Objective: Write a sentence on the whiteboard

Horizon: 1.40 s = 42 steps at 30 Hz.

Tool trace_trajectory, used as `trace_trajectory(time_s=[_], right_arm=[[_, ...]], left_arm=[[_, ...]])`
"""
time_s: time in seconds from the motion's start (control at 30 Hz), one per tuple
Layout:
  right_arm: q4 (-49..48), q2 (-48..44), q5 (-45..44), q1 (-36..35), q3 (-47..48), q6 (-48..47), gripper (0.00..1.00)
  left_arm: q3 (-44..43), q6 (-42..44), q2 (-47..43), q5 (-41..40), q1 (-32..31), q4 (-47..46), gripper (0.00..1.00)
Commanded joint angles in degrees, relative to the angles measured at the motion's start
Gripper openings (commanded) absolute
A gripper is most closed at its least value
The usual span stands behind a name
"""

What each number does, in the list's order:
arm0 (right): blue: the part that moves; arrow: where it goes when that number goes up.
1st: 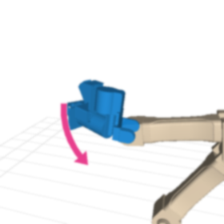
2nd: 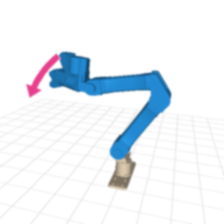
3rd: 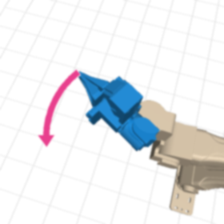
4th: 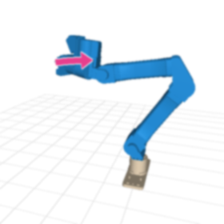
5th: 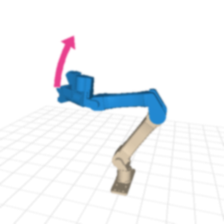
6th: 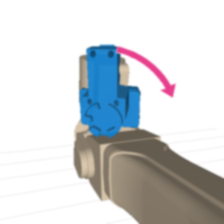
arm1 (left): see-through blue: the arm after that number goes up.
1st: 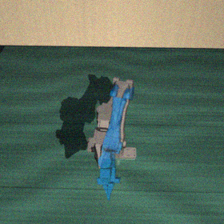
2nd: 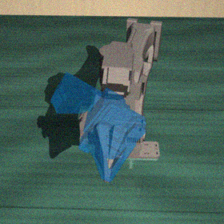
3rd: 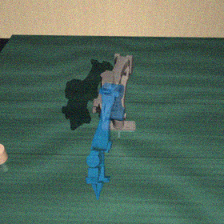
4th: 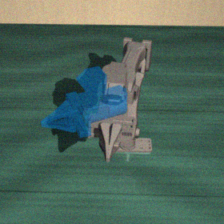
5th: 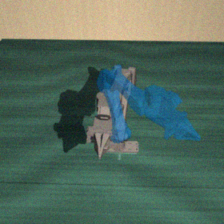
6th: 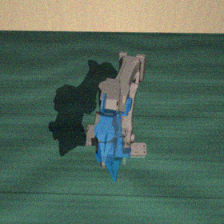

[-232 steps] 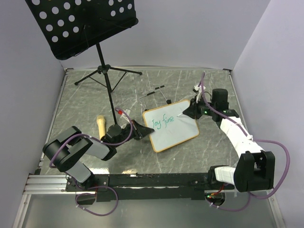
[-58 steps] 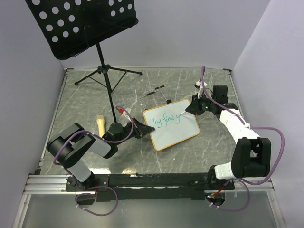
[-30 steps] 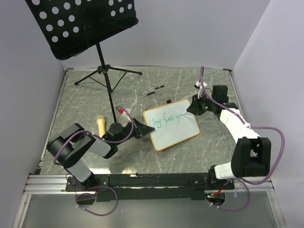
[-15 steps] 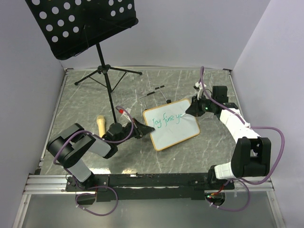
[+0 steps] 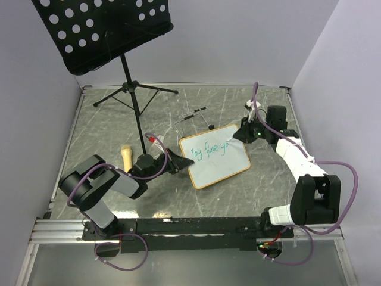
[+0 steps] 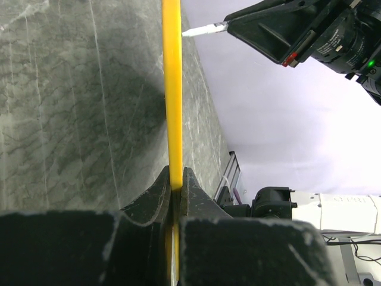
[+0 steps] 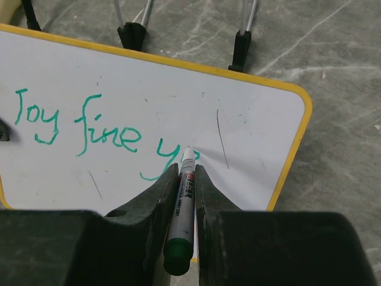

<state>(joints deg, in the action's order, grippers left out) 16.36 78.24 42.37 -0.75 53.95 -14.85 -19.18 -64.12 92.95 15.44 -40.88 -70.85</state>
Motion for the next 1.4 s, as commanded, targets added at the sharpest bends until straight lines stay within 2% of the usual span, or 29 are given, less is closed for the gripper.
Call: trace_trajectory(time_s=[0.0, 0.43, 1.0, 1.37], right_arm=[[-2.7, -2.0, -1.6, 0.2, 0.2, 0.4, 0.00], [-0.5, 0.2, -3.3, 0.5, 1.2, -1.2, 0.00], [4.5, 2.1, -0.6, 0.4, 2.6, -4.1, 0.00], [6.2, 2.4, 0.3, 3.3, 2.6, -5.5, 0.00]], left_arm=[[-0.4, 1.1, -1.4, 2.3, -0.2, -17.9, 0.01], [-0.6, 1.1, -1.1, 2.1, -0.2, -18.1, 0.01], [-0.3, 1.3, -1.1, 1.6, -0.2, -18.0, 0.01], [-0.6, 1.3, -0.9, 1.7, -0.2, -17.8, 0.01]])
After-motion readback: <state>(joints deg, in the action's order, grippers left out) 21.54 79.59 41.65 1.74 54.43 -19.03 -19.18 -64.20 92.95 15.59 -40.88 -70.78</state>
